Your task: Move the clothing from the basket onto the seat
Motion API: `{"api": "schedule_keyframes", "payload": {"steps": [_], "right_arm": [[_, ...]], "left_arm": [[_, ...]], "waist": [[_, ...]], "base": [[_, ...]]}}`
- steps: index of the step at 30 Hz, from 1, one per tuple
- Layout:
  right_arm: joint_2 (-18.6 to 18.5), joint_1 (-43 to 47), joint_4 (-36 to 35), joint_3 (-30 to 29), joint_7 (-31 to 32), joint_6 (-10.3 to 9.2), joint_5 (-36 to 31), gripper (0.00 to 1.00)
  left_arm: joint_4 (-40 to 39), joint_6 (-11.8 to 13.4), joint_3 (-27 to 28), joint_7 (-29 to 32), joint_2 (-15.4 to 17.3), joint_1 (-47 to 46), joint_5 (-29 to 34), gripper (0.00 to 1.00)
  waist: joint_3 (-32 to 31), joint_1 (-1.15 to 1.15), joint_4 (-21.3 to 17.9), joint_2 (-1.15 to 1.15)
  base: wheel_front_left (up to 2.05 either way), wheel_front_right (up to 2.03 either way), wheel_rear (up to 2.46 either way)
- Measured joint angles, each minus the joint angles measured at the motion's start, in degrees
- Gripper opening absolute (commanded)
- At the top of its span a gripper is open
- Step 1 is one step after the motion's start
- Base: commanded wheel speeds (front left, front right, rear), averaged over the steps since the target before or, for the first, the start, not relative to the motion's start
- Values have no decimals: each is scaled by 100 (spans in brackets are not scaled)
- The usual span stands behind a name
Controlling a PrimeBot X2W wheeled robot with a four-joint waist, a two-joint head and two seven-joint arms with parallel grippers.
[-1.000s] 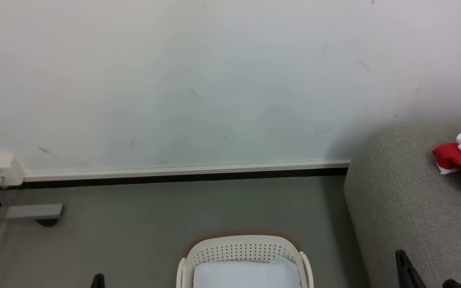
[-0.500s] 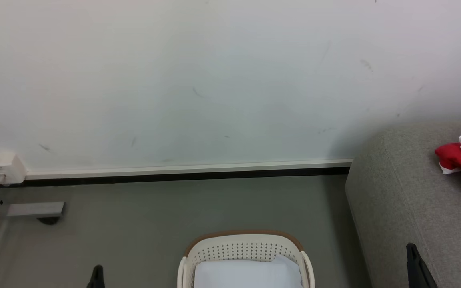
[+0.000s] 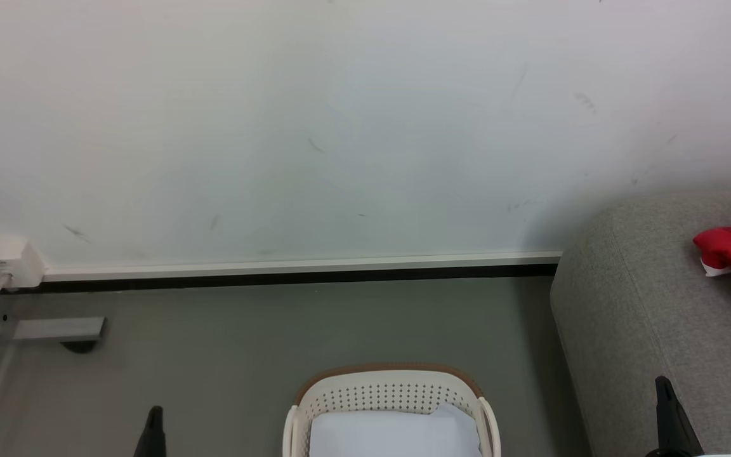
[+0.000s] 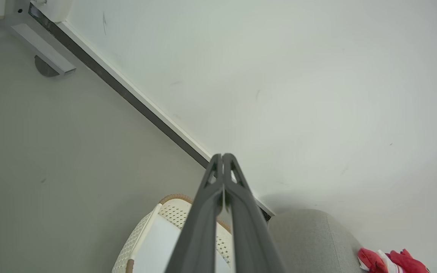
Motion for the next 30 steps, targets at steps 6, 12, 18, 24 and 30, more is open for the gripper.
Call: {"api": "schedule_keyframes", "payload": {"steps": [6, 12, 18, 24, 30], "right_arm": [[-4, -15, -16, -54, 126, 0, 427, 0], [-10, -71, -41, -94, 233, 0, 851, 0], [-16, -125, -64, -129, 335, 0, 1241, 0], [-19, -142, -82, -169, 431, 0, 1617, 0], [-21, -218, -102, -215, 530, 0, 1958, 0]], "left_arm": [[0, -40, 19, 112, 2, -81, -459, 0], [1, -65, 30, 223, 4, -148, -881, 0], [3, -92, 43, 335, 7, -230, -1265, 0], [4, -118, 57, 431, 11, -301, -1633, 0], [5, -142, 69, 511, 14, -359, -1985, 0]], "waist": [[11, 0, 13, 0], [21, 0, 26, 0], [32, 0, 39, 0], [42, 0, 52, 0], [53, 0, 65, 0]], "base": [[0, 0, 0], [0, 0, 0], [0, 0, 0], [0, 0, 0], [0, 0, 0]]}}
